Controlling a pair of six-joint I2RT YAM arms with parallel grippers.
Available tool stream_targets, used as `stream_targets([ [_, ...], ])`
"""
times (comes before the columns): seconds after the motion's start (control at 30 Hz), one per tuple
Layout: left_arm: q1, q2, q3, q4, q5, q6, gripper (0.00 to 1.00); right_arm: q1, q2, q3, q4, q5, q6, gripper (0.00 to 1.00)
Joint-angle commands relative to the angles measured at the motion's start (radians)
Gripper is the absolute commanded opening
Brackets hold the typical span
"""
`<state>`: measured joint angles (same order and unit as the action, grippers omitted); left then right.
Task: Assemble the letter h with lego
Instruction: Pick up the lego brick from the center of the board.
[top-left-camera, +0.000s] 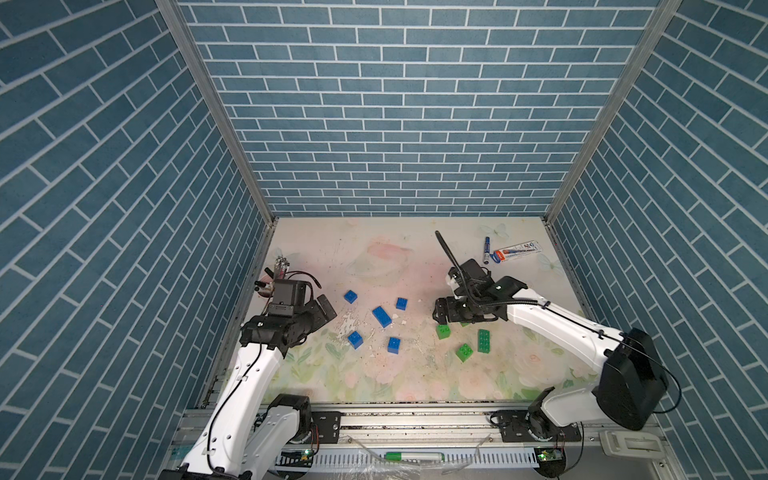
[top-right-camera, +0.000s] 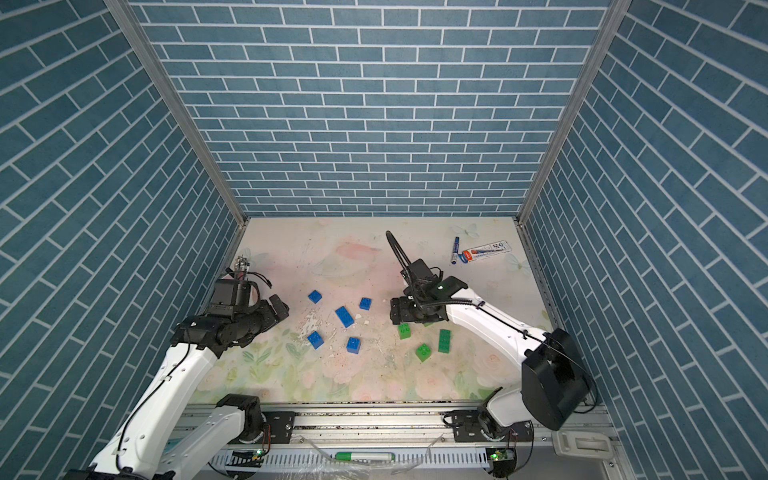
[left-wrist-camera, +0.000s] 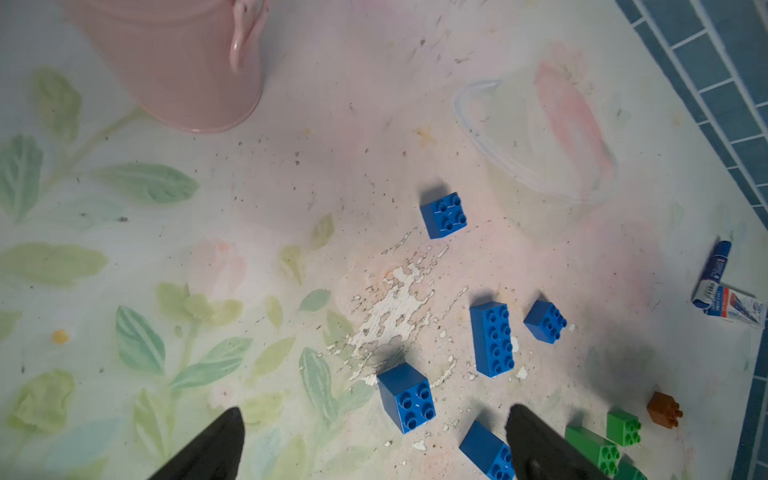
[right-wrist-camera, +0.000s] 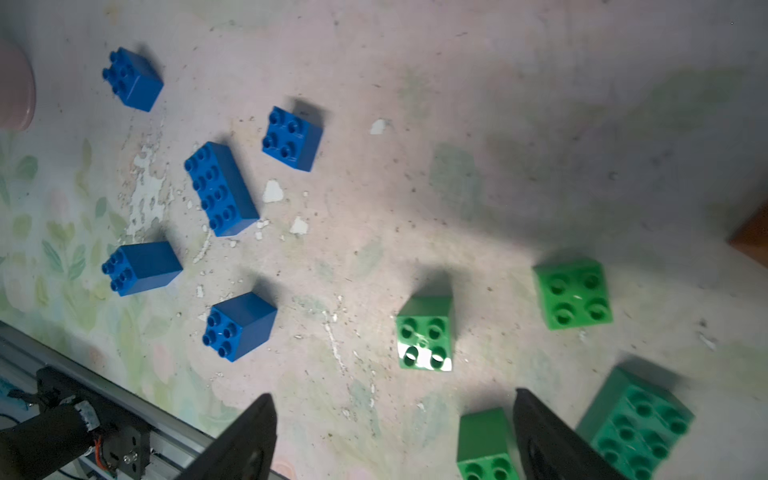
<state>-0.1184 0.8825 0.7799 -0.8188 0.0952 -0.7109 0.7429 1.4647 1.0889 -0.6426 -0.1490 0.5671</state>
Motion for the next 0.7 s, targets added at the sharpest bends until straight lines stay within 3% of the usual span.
stream_targets([
  [0.0, -0.004, 0.008, -0.055, -0.035, 0.035, -0.052, 0.99, 0.037, 0.065, 0.071, 0.037, -0.034, -0.028, 0.88],
  [0.13, -0.017, 0.039, -0.104, -0.002, 0.081, -0.084, 0.99, 0.068, 0.145, 0.127, 0.037, -0.037, -0.034, 0.87],
  [0.27, -0.086, 0.061, -0.106, 0.02, 0.063, -0.102, 0.99, 0.075, 0.17, 0.142, 0.041, -0.032, -0.037, 0.86],
  [0.43, -0.21, 0.106, -0.108, 0.054, 0.009, -0.15, 0.99, 0.078, 0.159, 0.12, 0.036, -0.008, -0.039, 0.86],
  [0.67, -0.306, 0.198, -0.118, 0.108, -0.026, -0.226, 0.99, 0.081, 0.104, 0.087, 0.012, 0.039, -0.047, 0.85],
])
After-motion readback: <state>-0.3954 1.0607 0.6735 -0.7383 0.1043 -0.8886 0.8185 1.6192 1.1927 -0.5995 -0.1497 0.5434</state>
